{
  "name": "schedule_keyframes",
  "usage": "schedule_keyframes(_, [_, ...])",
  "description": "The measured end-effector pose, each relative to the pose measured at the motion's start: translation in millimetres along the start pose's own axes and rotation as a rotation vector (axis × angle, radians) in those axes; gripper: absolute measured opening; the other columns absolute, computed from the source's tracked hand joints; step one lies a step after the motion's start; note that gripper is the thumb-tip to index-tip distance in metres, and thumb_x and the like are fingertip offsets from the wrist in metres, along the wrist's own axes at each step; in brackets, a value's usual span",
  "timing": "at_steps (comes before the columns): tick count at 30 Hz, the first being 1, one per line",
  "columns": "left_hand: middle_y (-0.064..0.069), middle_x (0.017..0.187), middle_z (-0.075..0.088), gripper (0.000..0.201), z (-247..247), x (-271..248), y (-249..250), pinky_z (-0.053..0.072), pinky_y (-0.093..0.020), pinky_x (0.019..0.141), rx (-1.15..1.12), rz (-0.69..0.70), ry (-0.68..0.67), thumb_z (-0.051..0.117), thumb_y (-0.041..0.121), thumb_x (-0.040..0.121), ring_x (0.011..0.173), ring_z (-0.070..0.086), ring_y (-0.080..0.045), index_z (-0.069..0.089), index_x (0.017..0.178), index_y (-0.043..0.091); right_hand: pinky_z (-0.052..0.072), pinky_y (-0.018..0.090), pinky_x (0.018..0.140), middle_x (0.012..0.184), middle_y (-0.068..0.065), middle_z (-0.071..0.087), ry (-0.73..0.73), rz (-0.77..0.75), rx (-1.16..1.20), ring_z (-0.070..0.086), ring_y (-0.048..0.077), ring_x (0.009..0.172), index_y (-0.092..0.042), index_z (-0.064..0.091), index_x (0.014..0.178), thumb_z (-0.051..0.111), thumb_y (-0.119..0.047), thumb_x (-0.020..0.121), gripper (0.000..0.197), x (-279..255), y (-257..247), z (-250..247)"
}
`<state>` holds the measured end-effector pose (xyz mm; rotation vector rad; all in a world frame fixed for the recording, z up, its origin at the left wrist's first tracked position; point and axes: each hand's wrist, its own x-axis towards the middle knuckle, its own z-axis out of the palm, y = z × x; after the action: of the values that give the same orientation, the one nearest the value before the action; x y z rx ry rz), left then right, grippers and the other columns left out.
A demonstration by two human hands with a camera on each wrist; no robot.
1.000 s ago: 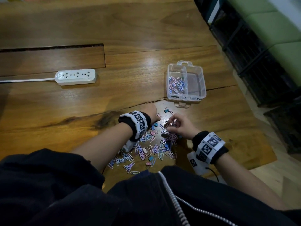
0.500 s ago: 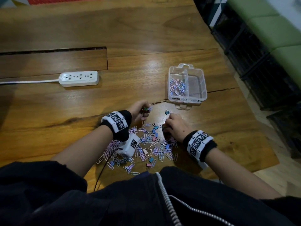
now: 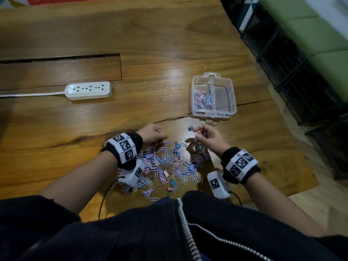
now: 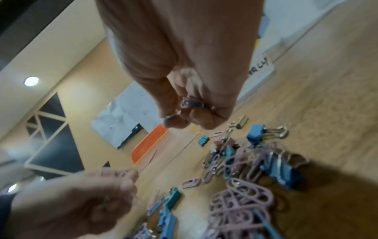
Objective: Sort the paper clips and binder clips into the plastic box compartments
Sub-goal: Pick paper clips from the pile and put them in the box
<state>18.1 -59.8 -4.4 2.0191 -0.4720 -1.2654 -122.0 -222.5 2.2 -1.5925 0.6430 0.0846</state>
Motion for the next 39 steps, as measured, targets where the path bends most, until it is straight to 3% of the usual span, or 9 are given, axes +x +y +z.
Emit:
schedule_keyframes(3, [0.003,0.071,0.048,0.023,1.9,-0.9,-1.2,0.039,-0.018,0.050,0.103,-0.001,0.000,0.054,0.009,0.090,0.055,0.047,-0.007,0.042,0.073,0.019,0.043,0.019,0.050,0.071,0.005,0.050,-0.030,0.144,0.250,0.050,0.013,0.060,-0.009,0.052,0.082,0.030,0.006,0.092,0.029,-0.7,-4.8,-2.6])
schedule_keyframes(8, [-0.001,0.067,0.048,0.019,1.3,-2.1,-1.9,0.037,-0.011,0.037,-0.086,-0.106,-0.108,0.036,0.005,0.097,0.033,0.045,0.003,0.051,0.088,0.012,0.039,0.014,0.045,0.071,0.007,0.049,-0.014,0.263,0.383,0.043,0.012,0.056,-0.005,0.050,0.074,0.029,-0.002,0.090,0.026,3.2,-3.8,7.6])
schedule_keyframes(12, [-0.002,0.072,0.050,0.021,-2.9,-2.7,-2.8,0.038,-0.012,0.036,-0.226,-0.125,-0.152,0.036,-0.002,0.094,0.035,0.046,0.001,0.052,0.098,0.011,0.034,0.019,0.053,0.068,0.000,0.046,0.025,0.170,-0.103,0.039,0.011,0.058,-0.011,0.049,0.066,0.041,-0.011,0.090,0.025,10.0,-1.0,23.2])
schedule_keyframes(14, [-0.003,0.071,0.048,0.024,-2.8,-5.2,-1.6,0.036,-0.013,0.034,-0.264,-0.117,-0.161,0.034,-0.005,0.093,0.035,0.044,0.000,0.052,0.101,0.009,0.039,0.026,0.067,0.083,0.002,0.051,0.048,0.084,-0.425,0.047,0.014,0.076,-0.008,0.053,0.083,0.041,-0.012,0.093,0.016,12.4,1.1,29.9])
schedule_keyframes(20, [-0.003,0.067,0.040,0.024,-2.4,-9.6,1.8,0.029,-0.016,0.035,-0.511,-0.112,-0.028,0.030,0.004,0.087,0.049,0.037,-0.012,0.048,0.072,0.006,0.035,0.029,0.086,0.114,0.007,0.048,-0.004,-0.088,-0.985,0.039,0.019,0.106,-0.013,0.050,0.107,0.048,-0.018,0.089,0.019,12.8,10.8,37.8])
schedule_keyframes(23, [-0.001,0.072,0.047,0.022,3.0,-6.5,4.7,0.039,-0.022,0.051,-0.108,-0.076,0.079,0.049,0.027,0.091,0.059,0.044,-0.013,0.050,0.074,0.013,0.033,0.026,0.085,0.113,0.006,0.047,-0.074,-0.080,-1.054,0.036,0.015,0.100,-0.012,0.050,0.108,0.053,-0.029,0.087,0.028,9.2,14.7,37.6])
schedule_keyframes(28, [-0.018,0.108,0.062,0.029,16.1,1.6,8.4,0.046,-0.032,0.079,0.553,0.056,0.277,0.044,0.021,0.095,0.097,0.059,-0.028,0.057,0.107,-0.002,0.036,0.030,0.092,0.113,0.007,0.048,-0.179,-0.126,-1.221,0.039,0.020,0.107,-0.006,0.049,0.113,0.049,-0.021,0.090,0.028,1.7,17.4,34.1])
schedule_keyframes(33, [-0.016,0.111,0.059,0.032,35.1,-1.1,1.4,0.046,-0.023,0.067,0.676,0.066,0.117,0.035,0.022,0.099,0.084,0.053,-0.021,0.052,0.111,-0.001,0.044,0.019,0.074,0.091,-0.004,0.047,-0.104,-0.012,-0.784,0.046,0.013,0.091,-0.010,0.052,0.094,0.047,-0.012,0.090,0.006,-9.8,15.0,21.3])
schedule_keyframes(39, [-0.012,0.122,0.051,0.047,41.4,-26.1,-15.3,0.044,-0.028,0.091,0.858,0.175,-0.003,0.041,0.038,0.095,0.105,0.051,-0.021,0.042,0.127,0.003,0.034,0.022,0.055,0.074,0.000,0.049,0.046,0.151,0.164,0.040,0.011,0.059,-0.010,0.056,0.088,0.034,0.006,0.090,0.027,-17.0,12.6,-8.7])
